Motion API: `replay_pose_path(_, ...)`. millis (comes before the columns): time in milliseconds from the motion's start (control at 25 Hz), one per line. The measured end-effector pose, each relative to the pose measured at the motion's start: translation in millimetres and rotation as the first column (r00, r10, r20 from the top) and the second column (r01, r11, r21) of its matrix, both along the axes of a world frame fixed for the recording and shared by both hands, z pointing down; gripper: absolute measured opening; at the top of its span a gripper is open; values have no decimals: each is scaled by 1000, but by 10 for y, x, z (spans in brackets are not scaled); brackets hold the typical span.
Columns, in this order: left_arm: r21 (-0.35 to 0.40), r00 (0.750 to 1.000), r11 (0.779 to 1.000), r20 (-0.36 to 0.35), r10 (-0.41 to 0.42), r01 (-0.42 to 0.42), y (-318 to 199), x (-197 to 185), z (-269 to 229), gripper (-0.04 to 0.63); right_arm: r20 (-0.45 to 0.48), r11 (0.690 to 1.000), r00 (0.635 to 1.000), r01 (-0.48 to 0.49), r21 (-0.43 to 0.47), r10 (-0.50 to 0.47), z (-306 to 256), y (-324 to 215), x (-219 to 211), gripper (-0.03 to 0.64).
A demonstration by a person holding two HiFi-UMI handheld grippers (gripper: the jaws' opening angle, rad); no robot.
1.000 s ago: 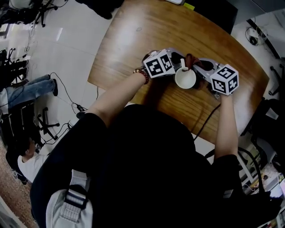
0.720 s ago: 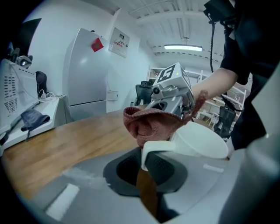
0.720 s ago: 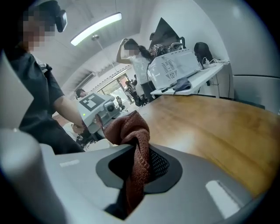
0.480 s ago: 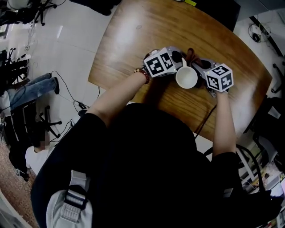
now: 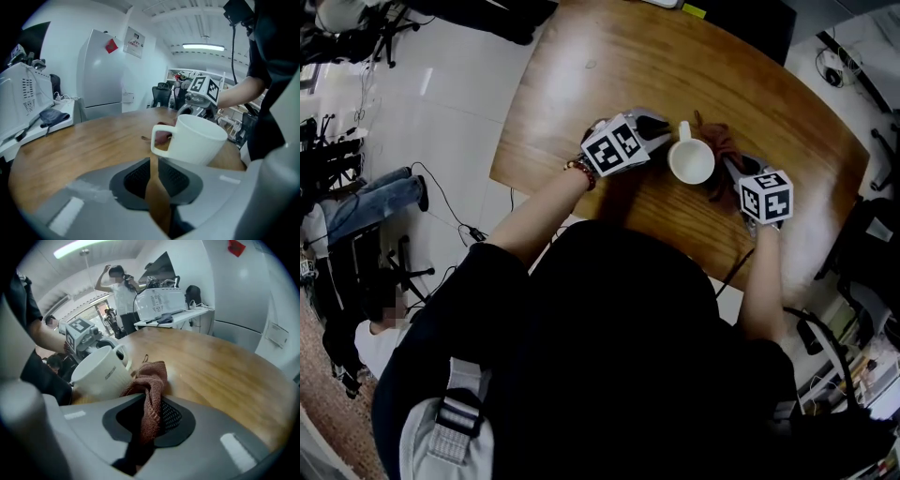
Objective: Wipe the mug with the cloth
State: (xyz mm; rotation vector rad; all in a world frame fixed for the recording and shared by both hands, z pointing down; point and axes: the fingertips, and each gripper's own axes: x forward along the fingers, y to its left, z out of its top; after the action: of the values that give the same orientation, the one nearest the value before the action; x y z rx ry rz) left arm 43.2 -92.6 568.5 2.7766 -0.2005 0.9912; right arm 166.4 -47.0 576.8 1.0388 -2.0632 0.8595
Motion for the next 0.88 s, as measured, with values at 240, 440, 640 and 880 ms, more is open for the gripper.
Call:
replay_pose_path(240, 9, 971, 971, -7, -238, 238, 46, -529, -149, 35, -43, 998, 997, -67, -9, 66, 77, 665, 114, 55)
replay_pose_path(440, -22, 936, 946, -138, -324, 324, 211, -634, -545, 28, -150, 988, 984, -77, 135, 97, 23, 712, 160, 66)
replay_pose_path(640, 4, 938, 956, -194, -287, 293, 354, -600, -761, 28, -145, 963, 973, -141, 231, 177, -89, 731, 210, 205)
replay_pose_path(880, 35, 920, 957, -289, -266, 288, 388, -521, -1155, 47, -62, 906, 949, -272, 325, 308, -511, 846, 361, 270)
